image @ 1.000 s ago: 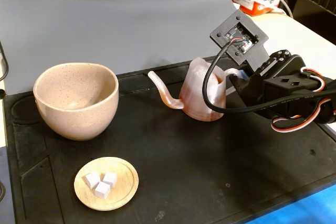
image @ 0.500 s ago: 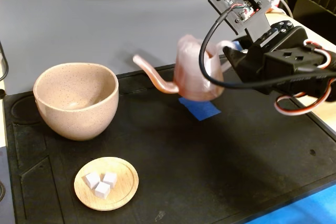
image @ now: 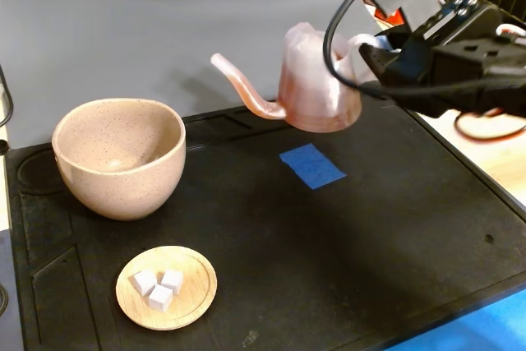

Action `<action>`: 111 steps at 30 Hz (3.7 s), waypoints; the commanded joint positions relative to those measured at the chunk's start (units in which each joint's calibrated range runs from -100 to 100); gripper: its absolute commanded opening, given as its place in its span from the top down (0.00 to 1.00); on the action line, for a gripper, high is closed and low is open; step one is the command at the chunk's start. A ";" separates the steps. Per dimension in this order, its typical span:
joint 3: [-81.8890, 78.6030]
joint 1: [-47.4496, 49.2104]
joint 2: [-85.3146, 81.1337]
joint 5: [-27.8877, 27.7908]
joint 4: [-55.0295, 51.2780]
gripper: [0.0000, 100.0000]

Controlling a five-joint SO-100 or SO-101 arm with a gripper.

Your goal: Pick up a kettle and pour liquid into a cup.

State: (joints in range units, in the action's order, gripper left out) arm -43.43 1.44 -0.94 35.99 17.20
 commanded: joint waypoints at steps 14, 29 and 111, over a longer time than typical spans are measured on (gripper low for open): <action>1.59 5.07 -9.21 2.24 -3.32 1.00; 6.95 5.60 -8.36 2.14 -9.29 1.00; 28.27 7.20 10.33 -9.93 -9.29 0.99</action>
State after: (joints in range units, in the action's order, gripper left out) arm -21.52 8.24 8.82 26.19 7.75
